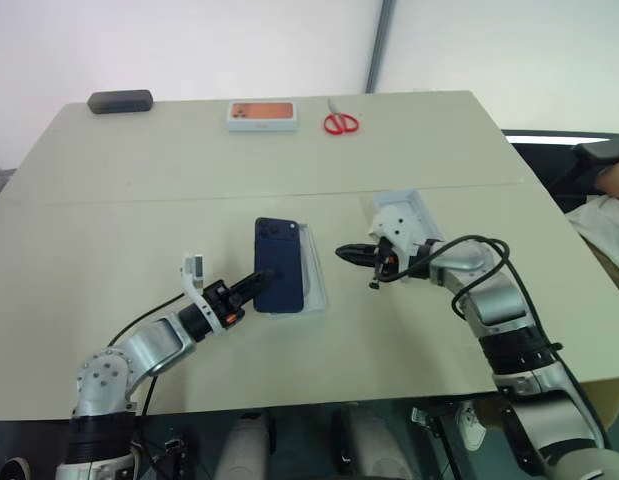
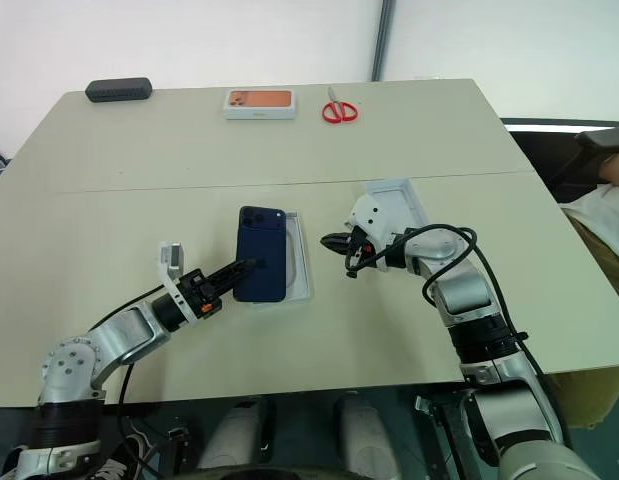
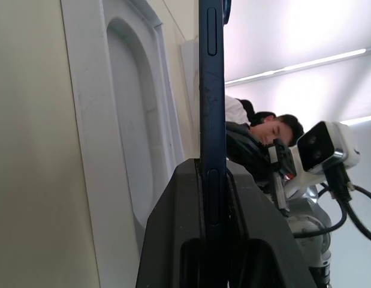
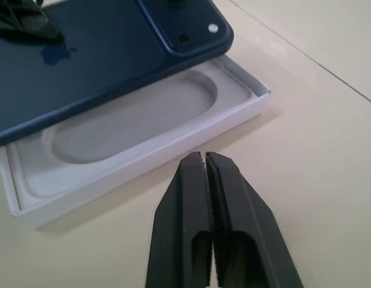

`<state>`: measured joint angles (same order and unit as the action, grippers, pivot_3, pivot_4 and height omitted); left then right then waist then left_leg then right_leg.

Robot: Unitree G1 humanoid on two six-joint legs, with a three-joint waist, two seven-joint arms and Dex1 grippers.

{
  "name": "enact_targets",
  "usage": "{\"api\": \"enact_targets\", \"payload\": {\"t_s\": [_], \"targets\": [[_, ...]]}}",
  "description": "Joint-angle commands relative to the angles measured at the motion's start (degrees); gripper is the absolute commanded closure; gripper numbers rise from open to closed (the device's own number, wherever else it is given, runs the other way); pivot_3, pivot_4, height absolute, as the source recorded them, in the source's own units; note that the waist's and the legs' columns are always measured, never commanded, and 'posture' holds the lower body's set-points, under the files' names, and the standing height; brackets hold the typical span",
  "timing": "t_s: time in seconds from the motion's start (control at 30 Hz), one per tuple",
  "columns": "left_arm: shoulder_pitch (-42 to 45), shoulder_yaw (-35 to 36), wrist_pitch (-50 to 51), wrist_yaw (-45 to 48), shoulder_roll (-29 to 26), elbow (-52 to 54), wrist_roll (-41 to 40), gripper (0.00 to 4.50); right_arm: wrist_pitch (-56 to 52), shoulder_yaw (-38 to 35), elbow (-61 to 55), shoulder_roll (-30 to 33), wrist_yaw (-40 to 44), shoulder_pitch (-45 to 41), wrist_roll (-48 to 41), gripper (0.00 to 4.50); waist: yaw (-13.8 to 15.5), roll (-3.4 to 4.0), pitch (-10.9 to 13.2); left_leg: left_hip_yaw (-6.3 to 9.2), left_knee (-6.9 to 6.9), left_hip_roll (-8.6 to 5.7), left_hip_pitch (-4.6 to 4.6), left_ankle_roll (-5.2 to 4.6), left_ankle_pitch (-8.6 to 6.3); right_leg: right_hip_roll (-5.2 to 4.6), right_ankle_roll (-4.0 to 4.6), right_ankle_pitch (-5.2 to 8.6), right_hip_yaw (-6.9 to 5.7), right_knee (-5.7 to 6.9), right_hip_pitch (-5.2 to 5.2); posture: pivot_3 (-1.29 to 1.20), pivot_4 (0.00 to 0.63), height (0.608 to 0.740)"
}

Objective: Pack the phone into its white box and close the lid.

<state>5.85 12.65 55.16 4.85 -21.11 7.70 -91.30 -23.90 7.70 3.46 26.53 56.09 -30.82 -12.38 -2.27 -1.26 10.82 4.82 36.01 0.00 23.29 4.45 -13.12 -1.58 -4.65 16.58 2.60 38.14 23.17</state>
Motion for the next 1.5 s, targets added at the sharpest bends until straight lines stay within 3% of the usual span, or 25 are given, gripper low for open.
{"api": "enact_targets", "payload": {"t_s": [0.03,0.2,0.77,0.9,1.07,1.5], "targets": [[0.2,0.7,-1.3,0.1,0.7,3.0,0.3,4.5,-1.2,-1.7,-3.8,-0.1,1.2,-0.5,-3.8,2.55,0.1,0.0,0.0,0.01,0.0,0.0,0.0,0.0,0.0,0.0,0.0,0.0,0.0,0.0,0.0,0.0,0.15,0.74],[0.4,0.5,-1.6,-0.2,1.2,3.0,1.2,4.5,1.1,0.1,-3.0,0.7,1.0,-0.1,-1.9,0.03,0.2,0.0,0.0,-0.01,0.01,-0.01,0.0,0.0,0.0,0.0,0.0,0.0,-0.01,-0.01,-0.01,0.0,0.15,0.74],[-0.1,0.5,-5.3,-4.8,7.2,4.1,3.9,4.5,3.0,1.4,-3.8,0.0,-1.6,1.5,0.0,0.03,0.2,0.0,0.0,-0.01,0.01,-0.01,0.0,0.0,0.0,0.01,0.0,0.0,0.0,0.0,-0.01,0.0,0.15,0.74],[0.1,-0.7,-4.5,-5.7,7.3,4.8,4.5,2.72,3.6,2.1,-3.7,-0.7,-2.4,1.4,0.6,0.0,0.2,0.0,0.0,-0.01,0.05,-0.02,0.0,0.0,0.0,0.02,0.0,0.0,0.0,0.0,-0.03,0.0,0.15,0.74],[1.4,0.1,-3.7,-5.0,5.0,5.4,4.4,0.12,3.7,2.4,-3.6,-1.1,-3.0,1.5,0.5,0.0,0.3,0.0,0.0,0.0,0.07,-0.03,-0.03,0.0,0.0,0.04,0.0,0.0,-0.01,0.0,-0.08,0.0,0.15,0.74],[1.6,1.3,-1.7,-4.4,-2.1,8.8,1.0,0.05,5.1,2.9,-1.9,-1.4,-3.9,0.8,1.3,0.0,0.2,0.0,0.0,0.01,0.06,-0.02,-0.03,0.0,0.0,0.03,-0.01,0.0,-0.01,0.0,-0.08,0.0,0.15,0.74]]}}
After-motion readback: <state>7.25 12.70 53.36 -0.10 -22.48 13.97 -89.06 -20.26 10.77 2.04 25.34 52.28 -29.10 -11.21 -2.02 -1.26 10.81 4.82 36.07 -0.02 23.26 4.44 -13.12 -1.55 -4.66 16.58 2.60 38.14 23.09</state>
